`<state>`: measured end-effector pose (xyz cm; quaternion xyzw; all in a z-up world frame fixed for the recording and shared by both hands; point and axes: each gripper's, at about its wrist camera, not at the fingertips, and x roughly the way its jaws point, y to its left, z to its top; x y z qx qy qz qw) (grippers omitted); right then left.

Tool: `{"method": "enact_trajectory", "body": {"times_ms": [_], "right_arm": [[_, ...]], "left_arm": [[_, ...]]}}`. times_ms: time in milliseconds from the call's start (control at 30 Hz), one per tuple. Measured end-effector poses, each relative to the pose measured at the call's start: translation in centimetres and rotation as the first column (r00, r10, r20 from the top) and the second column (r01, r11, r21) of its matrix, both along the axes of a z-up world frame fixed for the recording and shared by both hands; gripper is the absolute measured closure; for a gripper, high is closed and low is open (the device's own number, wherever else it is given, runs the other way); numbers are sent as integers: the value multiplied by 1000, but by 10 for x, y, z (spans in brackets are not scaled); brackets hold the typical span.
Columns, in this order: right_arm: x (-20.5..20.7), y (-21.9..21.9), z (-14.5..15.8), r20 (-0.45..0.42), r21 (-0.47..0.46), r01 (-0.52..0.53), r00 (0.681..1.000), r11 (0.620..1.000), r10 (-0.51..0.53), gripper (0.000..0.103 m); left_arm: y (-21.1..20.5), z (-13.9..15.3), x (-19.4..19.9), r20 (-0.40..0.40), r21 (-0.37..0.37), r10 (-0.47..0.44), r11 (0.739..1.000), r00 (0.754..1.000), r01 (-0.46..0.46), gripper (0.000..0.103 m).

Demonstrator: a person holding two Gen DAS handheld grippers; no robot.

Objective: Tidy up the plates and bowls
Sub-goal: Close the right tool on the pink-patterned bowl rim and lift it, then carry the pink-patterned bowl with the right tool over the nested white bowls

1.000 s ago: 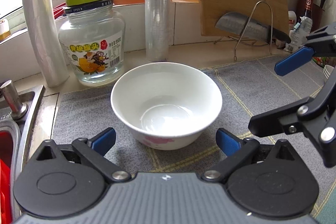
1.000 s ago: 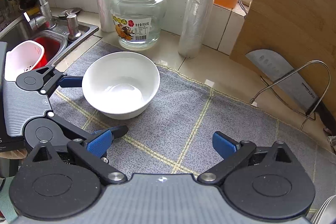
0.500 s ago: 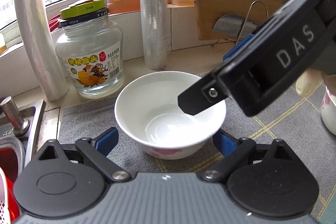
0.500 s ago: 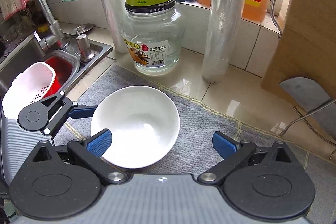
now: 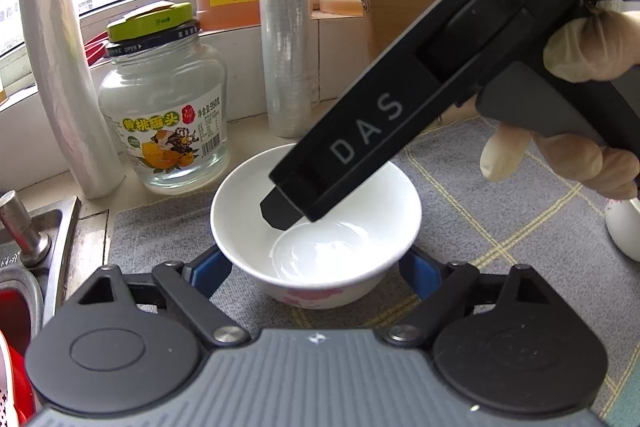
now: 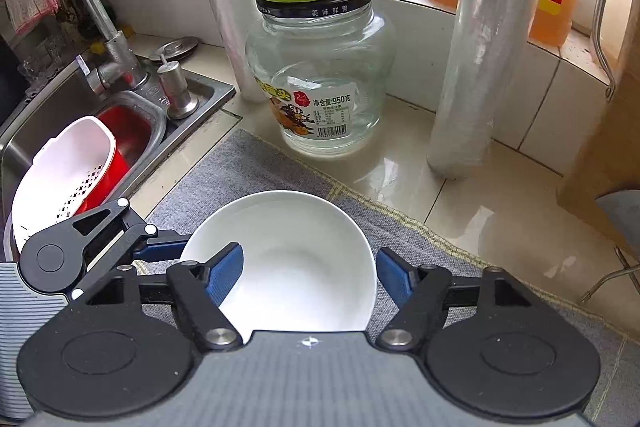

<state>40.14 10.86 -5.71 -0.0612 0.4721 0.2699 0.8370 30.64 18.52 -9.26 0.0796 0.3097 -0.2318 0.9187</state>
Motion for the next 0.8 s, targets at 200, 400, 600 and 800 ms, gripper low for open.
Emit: {"method": "enact_trajectory", "body": {"times_ms": [200,400,600,800], "right_arm": [[3,-1,0,-9,1,-6,1000,1000,6,30],[2,-2,1,-15,5,-1,1000,1000,1,30],[-3,-3,6,-6,11,1,1000,1000,-1,30],[-15,-8,17,5,35,6,1000,999,-6,30]], "left_arm": [[1,0,0,-2,-1,-2,1000,1000,2,13],[0,0,0,-5,6,-8,1000,1000,8,13],[0,2,-3,-6,13,-16,1000,1000,16,13],[-2,12,-12,1,40,-37,999,999,36,14]]}}
